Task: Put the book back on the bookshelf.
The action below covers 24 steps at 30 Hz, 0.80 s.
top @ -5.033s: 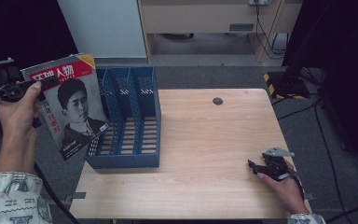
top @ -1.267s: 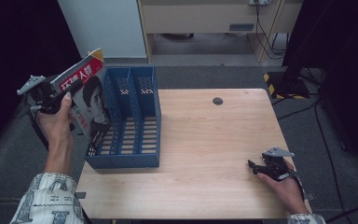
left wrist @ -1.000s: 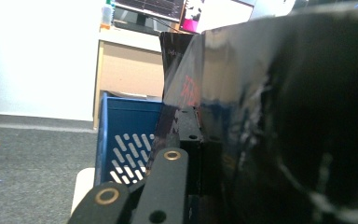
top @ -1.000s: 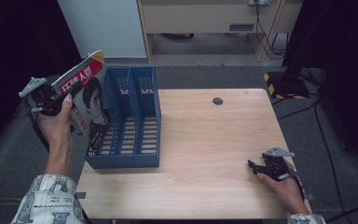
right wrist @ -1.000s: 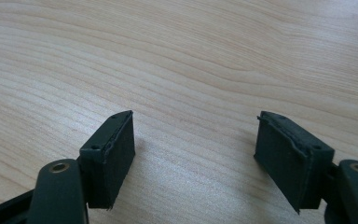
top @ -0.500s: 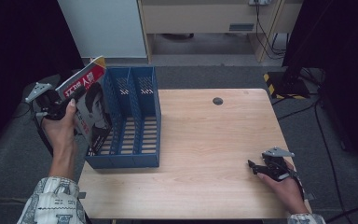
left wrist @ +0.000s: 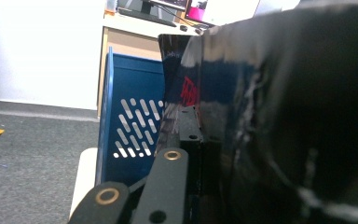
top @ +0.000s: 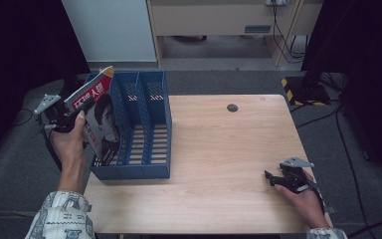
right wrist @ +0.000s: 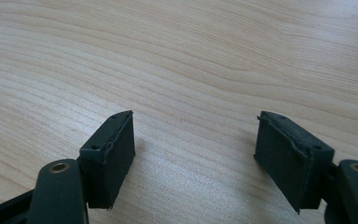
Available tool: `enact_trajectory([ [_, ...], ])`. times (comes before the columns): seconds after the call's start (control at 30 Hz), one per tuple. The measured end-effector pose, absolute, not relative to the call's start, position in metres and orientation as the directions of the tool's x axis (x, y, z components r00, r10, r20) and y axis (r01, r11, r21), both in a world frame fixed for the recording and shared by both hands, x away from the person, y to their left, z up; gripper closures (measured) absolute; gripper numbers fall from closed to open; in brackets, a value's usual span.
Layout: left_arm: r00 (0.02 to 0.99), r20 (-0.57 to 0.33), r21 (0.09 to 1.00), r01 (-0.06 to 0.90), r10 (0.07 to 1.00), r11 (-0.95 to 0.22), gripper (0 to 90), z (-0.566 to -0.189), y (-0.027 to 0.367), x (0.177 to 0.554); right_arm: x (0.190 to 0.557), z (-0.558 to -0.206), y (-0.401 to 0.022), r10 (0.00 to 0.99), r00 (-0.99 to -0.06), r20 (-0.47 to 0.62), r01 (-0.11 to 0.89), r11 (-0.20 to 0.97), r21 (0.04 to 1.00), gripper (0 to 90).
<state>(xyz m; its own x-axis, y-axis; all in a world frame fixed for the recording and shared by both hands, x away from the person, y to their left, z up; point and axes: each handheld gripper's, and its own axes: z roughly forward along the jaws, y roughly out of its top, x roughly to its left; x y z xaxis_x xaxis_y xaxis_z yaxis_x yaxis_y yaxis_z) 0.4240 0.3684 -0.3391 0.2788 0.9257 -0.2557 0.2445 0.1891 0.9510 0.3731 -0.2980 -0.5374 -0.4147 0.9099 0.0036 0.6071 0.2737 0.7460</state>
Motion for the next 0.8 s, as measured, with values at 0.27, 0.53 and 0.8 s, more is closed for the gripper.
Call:
enact_trajectory([
  [0.27,0.282,-0.256,0.952,0.241,0.924,0.190,86.6,-0.344,0.368,0.423,0.373,-0.537,-0.298,0.910,-0.415,0.003,0.607,0.275,0.746,28.4],
  [0.53,0.282,-0.255,0.953,0.238,0.925,0.190,86.6,-0.349,0.367,0.421,0.373,-0.537,-0.298,0.910,-0.414,0.003,0.608,0.274,0.746,28.4],
  [0.8,0.265,-0.284,0.943,0.249,0.921,0.219,86.5,-0.362,0.370,0.418,0.373,-0.537,-0.298,0.910,-0.414,0.003,0.608,0.274,0.745,28.4],
])
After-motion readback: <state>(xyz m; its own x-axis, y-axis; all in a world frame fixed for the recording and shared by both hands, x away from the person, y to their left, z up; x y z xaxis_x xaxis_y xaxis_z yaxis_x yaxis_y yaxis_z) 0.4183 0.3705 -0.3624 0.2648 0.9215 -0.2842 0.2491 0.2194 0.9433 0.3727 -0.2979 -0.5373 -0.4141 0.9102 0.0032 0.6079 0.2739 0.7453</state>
